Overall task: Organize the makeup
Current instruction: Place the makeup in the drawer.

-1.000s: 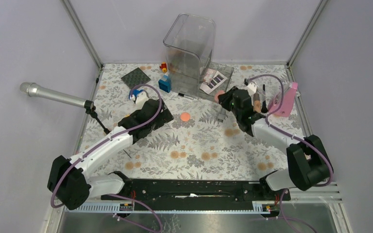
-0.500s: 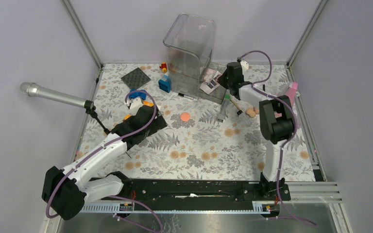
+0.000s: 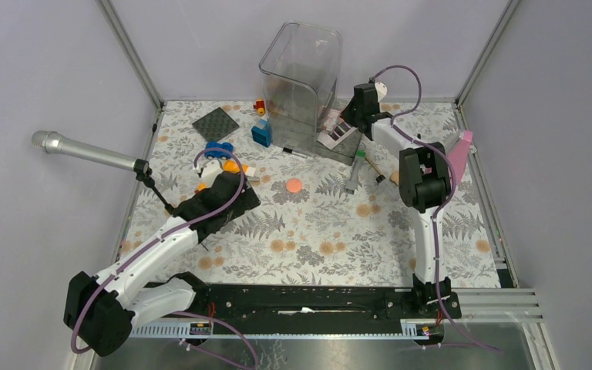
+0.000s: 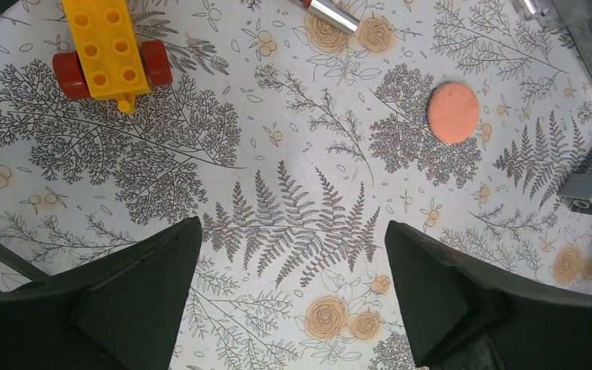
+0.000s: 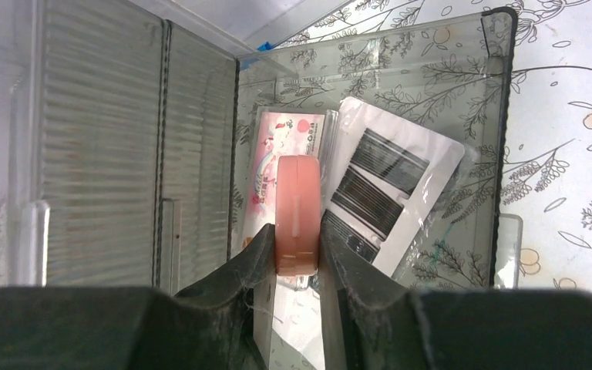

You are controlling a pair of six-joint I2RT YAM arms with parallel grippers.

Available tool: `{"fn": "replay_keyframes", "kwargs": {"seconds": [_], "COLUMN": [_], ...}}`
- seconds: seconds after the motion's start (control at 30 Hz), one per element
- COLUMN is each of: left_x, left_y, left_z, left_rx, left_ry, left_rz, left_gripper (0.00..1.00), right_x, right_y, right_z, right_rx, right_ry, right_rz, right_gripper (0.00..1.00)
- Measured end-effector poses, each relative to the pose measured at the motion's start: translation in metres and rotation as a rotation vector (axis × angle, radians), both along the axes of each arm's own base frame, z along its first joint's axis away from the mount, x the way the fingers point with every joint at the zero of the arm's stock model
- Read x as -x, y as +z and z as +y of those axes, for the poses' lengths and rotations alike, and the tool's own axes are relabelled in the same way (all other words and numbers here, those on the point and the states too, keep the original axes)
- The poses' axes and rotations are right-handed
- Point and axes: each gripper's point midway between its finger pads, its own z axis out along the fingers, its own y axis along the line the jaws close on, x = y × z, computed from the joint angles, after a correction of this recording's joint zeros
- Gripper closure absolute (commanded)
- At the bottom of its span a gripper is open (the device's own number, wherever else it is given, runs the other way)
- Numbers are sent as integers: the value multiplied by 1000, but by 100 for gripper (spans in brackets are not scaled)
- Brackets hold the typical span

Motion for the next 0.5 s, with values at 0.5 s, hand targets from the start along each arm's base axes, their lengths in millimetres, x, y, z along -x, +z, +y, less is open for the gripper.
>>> {"fn": "replay_keyframes", "kwargs": {"seconds": [0.5], "left_x": [3], "left_y": [0], "left_z": [6], "left_rx": [1], "left_ry": [12], "left_rz": [-6], "left_gripper": [1], "right_x": [-2], "right_y": [-48], "right_z": [-9], "right_rx": [64], "right_ry": [-26], "right_rz": [117], "right_gripper": [41]}}
